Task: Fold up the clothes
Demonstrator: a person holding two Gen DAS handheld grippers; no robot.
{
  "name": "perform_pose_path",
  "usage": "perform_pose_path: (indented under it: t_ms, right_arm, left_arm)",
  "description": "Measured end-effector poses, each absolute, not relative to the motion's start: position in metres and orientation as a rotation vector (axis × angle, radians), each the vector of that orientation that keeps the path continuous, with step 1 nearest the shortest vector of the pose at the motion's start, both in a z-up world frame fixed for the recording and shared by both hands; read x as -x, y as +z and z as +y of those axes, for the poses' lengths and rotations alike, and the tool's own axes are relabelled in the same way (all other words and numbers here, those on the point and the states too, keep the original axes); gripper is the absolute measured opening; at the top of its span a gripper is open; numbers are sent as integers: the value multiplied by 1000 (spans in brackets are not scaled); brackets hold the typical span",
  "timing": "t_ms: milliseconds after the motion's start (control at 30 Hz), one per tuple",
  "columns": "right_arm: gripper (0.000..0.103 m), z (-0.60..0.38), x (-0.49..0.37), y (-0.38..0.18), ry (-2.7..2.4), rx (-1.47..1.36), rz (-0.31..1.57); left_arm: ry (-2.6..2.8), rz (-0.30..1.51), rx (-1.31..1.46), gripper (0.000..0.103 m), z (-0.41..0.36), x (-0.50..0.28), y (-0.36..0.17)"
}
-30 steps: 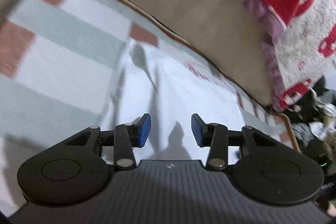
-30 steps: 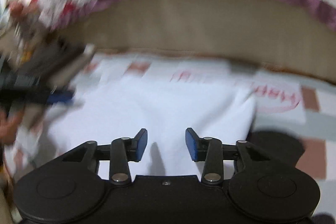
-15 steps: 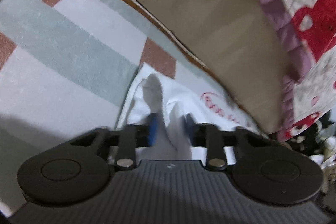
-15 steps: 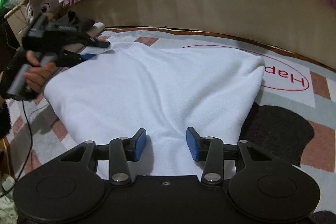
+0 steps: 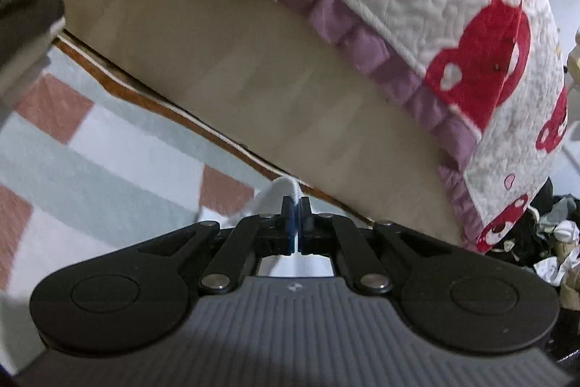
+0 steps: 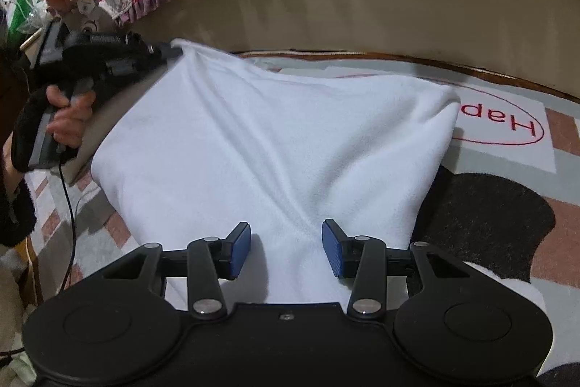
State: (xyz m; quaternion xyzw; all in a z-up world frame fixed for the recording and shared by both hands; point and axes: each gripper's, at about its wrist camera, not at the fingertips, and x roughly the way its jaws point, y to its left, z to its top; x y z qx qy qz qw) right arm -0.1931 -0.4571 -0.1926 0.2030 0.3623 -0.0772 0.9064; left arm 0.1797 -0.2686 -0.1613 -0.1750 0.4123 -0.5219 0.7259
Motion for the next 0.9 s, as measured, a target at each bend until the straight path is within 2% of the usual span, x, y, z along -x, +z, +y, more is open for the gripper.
perform_pose_path:
  t_ms: [100, 233, 333, 400, 500, 567, 633, 767, 867, 900]
  right_arm:
    - [48, -459, 194, -192, -150, -422, 750]
    - [48, -456, 188, -191, -152, -390, 763]
    - [48, -452, 187, -191, -161, -364, 770]
    - [48, -449, 185, -189, -179, -345, 784]
    - [49, -438, 180, -182, -234, -287, 813]
    - [53, -429, 179, -176, -274, -238, 822]
    - [54, -421, 183, -171, -285, -210, 816]
    - [54, -416, 198, -167, -269, -253, 774]
    - [54, -416, 207, -166, -235, -318, 753]
    - [54, -415, 206, -167, -230, -310, 759]
  left_arm:
    - [-1095, 895, 348, 1, -266, -185, -161]
    - [-965, 702, 263, 0, -260, -181, -149]
    - [-1035, 831, 314, 2, -255, -189, -154]
    - [-1066, 885, 241, 3, -250, -178, -157]
    - [-1122, 1021, 170, 22, -242, -160, -170]
    - [-1189, 1111, 190, 26, -241, -153, -180]
    - [-1194, 1226, 227, 45, -246, -153, -191]
    - [-1184, 1335, 290, 47, -243, -153, -202]
    - [-1199, 1350, 297, 54, -243, -153, -207]
    - [-1211, 1345, 302, 61, -246, -153, -210]
